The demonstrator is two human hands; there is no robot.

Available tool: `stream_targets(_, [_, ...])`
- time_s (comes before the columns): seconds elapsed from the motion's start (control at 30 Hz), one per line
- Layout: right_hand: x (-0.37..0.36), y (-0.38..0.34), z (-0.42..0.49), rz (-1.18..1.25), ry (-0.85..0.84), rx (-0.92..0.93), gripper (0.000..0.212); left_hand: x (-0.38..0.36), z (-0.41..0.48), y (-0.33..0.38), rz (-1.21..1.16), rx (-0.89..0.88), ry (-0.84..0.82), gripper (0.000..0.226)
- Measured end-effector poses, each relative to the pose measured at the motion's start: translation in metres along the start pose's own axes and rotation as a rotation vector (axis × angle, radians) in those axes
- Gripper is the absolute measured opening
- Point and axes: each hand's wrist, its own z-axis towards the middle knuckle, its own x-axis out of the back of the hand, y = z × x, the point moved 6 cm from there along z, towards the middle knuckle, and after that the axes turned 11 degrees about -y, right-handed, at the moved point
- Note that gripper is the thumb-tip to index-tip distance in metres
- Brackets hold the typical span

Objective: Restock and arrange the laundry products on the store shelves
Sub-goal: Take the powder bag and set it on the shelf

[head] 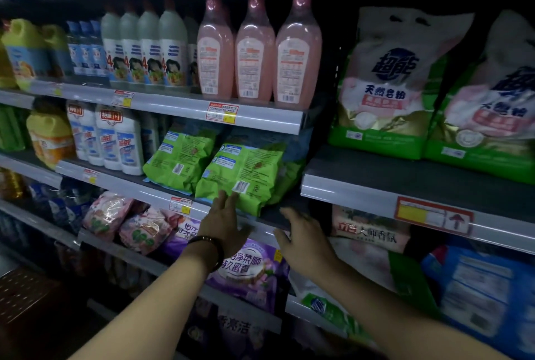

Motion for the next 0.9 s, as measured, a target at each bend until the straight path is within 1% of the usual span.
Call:
stream_targets(0.07, [0.005, 0.011, -0.022, 0.004, -0.016, -0.013, 0.047, -0.012, -0.024, 0.015, 0.037, -0.069, 0.067, 0.069])
stream_targets(0.17, [0.015, 0.026, -0.057, 0.036, 0.004, -0.025, 0.032, -0.033, -0.057, 0.049, 0.044, -0.212, 0.118, 0.056])
stream_targets(0.2, [0.017, 0.033, -0.070, 0.041, 0.006, -0.031, 0.028, -0.042, -0.066, 0.061, 0.038, -0.252, 0.099, 0.051])
stream_targets(0.27, [0.017, 0.051, -0.095, 0.032, -0.007, -0.057, 0.023, -0.061, -0.082, 0.085, 0.010, -0.310, -0.003, 0.042])
stream_targets(0.3, [0.015, 0.061, -0.107, 0.026, -0.021, -0.078, 0.021, -0.074, -0.089, 0.094, -0.003, -0.322, -0.064, 0.040])
stream_targets(0.37, [0.012, 0.084, -0.132, -0.003, -0.051, -0.142, 0.024, -0.101, -0.099, 0.110, 0.014, -0.336, -0.161, 0.041])
stream_targets(0.47, [0.011, 0.118, -0.172, -0.060, -0.115, -0.267, 0.032, -0.141, -0.106, 0.125, 0.110, -0.343, -0.239, 0.048])
stream_targets(0.53, [0.010, 0.142, -0.196, -0.098, -0.159, -0.353, 0.041, -0.165, -0.110, 0.137, 0.152, -0.356, -0.303, 0.055])
stream_targets(0.6, [0.010, 0.165, -0.213, -0.181, -0.173, -0.419, 0.049, -0.185, -0.113, 0.151, 0.201, -0.359, -0.385, 0.075])
stream_targets(0.7, [0.010, 0.198, -0.224, -0.292, -0.187, -0.472, 0.068, -0.206, -0.114, 0.171, 0.364, -0.335, -0.431, 0.123])
stream_targets(0.73, [0.009, 0.208, -0.224, -0.324, -0.213, -0.482, 0.075, -0.214, -0.112, 0.173, 0.405, -0.314, -0.443, 0.130])
stream_targets(0.77, [0.007, 0.217, -0.223, -0.361, -0.245, -0.488, 0.081, -0.220, -0.109, 0.174, 0.423, -0.294, -0.444, 0.131])
stream_targets(0.8, [0.004, 0.224, -0.222, -0.407, -0.280, -0.493, 0.085, -0.225, -0.107, 0.172, 0.421, -0.283, -0.423, 0.127])
stream_targets(0.83, [0.000, 0.230, -0.221, -0.465, -0.308, -0.484, 0.088, -0.231, -0.105, 0.167, 0.422, -0.291, -0.368, 0.115])
stream_targets(0.87, [-0.005, 0.235, -0.220, -0.536, -0.325, -0.455, 0.089, -0.240, -0.105, 0.157, 0.461, -0.293, -0.330, 0.096])
stream_targets(0.9, [-0.012, 0.240, -0.217, -0.597, -0.334, -0.423, 0.090, -0.255, -0.106, 0.144, 0.519, -0.286, -0.349, 0.081])
